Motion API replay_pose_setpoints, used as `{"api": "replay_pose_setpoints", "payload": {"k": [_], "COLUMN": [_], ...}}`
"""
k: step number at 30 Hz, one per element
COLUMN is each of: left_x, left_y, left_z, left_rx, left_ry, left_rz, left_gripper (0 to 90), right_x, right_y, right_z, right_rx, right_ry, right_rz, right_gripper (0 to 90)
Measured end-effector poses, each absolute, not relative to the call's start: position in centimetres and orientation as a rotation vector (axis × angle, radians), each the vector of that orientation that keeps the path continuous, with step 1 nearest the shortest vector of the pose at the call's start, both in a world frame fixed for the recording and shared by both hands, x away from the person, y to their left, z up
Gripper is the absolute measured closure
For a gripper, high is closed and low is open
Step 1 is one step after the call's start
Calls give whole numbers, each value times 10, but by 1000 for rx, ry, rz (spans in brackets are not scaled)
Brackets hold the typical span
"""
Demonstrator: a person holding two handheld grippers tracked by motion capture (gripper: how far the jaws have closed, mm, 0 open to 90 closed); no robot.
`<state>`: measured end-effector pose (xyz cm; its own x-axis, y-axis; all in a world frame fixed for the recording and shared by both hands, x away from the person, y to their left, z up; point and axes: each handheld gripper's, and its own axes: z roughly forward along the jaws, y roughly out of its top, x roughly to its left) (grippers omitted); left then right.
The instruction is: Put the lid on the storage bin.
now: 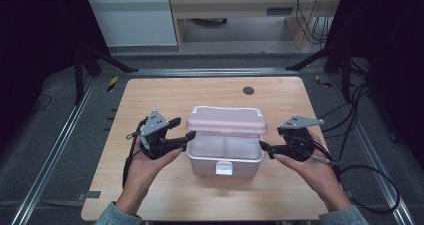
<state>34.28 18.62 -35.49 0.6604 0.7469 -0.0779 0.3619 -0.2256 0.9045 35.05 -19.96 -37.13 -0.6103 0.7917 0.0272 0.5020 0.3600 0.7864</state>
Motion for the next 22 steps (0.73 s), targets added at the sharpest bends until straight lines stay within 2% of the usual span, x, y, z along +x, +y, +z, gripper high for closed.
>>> {"api": "replay_pose_setpoints", "payload": {"k": [2,5,6,8,9,12,16,17,22], "left_x": [343,337,337,334,335,340,358,372,390], "left_y": [192,231,231,248,264,275,287,290,294], "left_z": [-356,-364,-364,-370,-380,-392,-420,-444,-490], "left_rx": [1841,1855,1855,1835,1847,1839,1845,1860,1915], "left_ry": [891,960,960,1010,1075,1135,1226,1272,1341], "left_rz": [442,463,463,513,584,634,731,761,700], "left_gripper": [345,348,348,350,341,301,248,235,175], "right_x": [348,339,339,339,342,347,367,372,393], "right_y": [-205,-231,-231,-243,-249,-253,-255,-255,-253], "right_z": [-372,-379,-379,-387,-397,-408,-441,-450,-491], "right_rx": [1140,1196,1196,1228,1265,1297,1364,1380,1470], "right_ry": [2259,2197,2197,2163,2130,2097,2022,2021,1988], "right_rz": [1124,1112,1112,1104,1100,1092,1057,1041,952], "right_gripper": [220,227,227,228,221,198,137,129,125]}}
